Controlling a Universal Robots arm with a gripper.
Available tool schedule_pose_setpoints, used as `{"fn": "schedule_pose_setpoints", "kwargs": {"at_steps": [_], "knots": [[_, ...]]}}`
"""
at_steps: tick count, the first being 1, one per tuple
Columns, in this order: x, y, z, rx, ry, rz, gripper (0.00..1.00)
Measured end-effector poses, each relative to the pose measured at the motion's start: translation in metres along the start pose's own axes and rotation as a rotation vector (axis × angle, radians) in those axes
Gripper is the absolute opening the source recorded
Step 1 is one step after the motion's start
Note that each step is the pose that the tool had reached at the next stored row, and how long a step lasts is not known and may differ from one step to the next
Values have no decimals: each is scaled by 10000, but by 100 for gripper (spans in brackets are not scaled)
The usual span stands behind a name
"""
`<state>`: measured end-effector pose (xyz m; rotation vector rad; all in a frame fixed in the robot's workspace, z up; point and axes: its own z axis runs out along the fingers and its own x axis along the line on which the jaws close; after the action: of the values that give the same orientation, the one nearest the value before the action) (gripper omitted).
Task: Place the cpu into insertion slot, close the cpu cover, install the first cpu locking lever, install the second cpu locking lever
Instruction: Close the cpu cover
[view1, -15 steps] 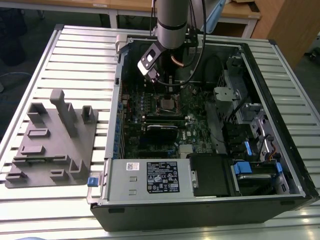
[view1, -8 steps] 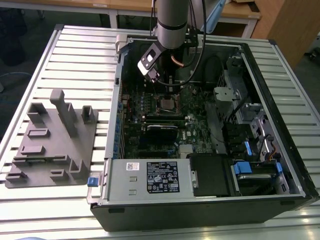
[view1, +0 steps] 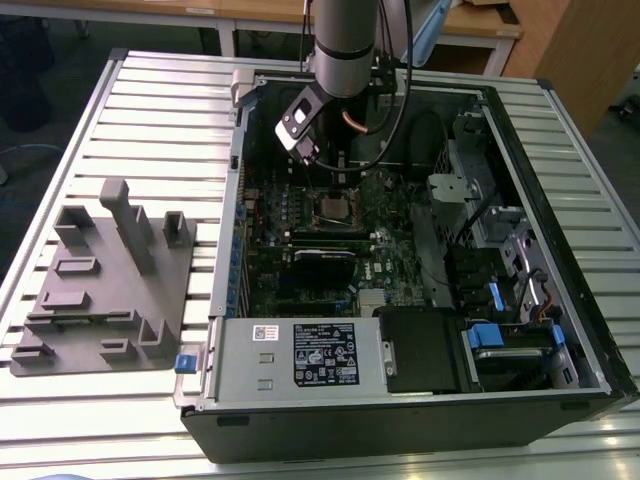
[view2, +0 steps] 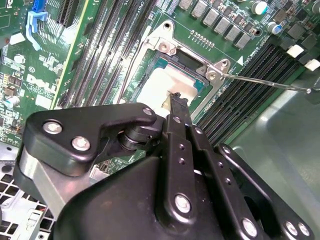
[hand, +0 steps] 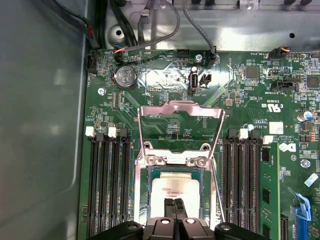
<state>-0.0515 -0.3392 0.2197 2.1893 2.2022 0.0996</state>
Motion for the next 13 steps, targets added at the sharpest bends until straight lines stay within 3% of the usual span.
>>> {"fn": "schedule_pose_setpoints", "kwargs": {"at_steps": [5, 13], "knots": [[1, 4, -60, -1, 1, 1, 11], [5, 17, -242, -1, 2, 0, 11]]}}
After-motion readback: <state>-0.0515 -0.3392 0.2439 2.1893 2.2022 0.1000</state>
